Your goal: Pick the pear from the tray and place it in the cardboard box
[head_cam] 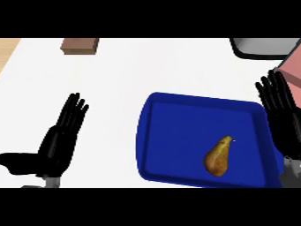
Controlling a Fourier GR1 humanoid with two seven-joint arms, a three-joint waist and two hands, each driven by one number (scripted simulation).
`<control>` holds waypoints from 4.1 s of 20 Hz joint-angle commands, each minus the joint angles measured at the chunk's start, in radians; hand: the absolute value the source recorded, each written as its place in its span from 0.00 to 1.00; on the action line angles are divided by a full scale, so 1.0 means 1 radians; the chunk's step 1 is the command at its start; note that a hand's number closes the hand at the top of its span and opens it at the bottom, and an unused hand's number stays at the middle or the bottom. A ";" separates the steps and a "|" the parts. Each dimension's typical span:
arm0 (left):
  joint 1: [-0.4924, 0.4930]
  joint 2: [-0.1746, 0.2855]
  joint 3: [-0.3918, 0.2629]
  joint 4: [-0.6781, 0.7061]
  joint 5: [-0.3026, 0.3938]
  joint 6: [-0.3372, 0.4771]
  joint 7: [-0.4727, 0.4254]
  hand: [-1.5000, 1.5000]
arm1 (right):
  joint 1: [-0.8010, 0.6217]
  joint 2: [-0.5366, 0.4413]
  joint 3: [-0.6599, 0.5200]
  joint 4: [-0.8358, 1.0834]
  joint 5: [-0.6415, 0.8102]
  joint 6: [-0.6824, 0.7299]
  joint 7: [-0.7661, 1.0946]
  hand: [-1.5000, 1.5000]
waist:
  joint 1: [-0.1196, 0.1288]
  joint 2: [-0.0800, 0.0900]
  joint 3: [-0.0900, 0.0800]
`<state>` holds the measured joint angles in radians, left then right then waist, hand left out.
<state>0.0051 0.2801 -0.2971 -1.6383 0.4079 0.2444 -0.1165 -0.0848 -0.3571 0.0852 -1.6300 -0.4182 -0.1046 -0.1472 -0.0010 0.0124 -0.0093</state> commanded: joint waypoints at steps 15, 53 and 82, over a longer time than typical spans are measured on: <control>-0.166 0.331 0.051 0.030 -0.208 -0.129 0.046 0.50 | 0.366 -0.460 -0.004 -0.416 0.842 -0.370 0.401 0.00 | -0.074 -0.023 0.002; -0.275 0.217 0.017 0.130 -0.263 -0.201 0.011 0.50 | -0.150 0.015 0.615 -0.196 1.278 0.552 1.566 0.00 | 0.022 -0.010 0.006; -0.215 0.166 0.093 0.092 -0.347 -0.255 0.031 0.50 | -0.100 0.252 0.371 0.071 1.577 0.628 1.303 0.00 | 0.001 -0.013 0.009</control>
<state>-0.2233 0.4515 -0.2106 -1.5440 0.0696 0.0043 -0.0776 -0.1855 -0.1125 0.4894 -1.5864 1.1298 0.4788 1.0483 -0.0001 -0.0009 -0.0002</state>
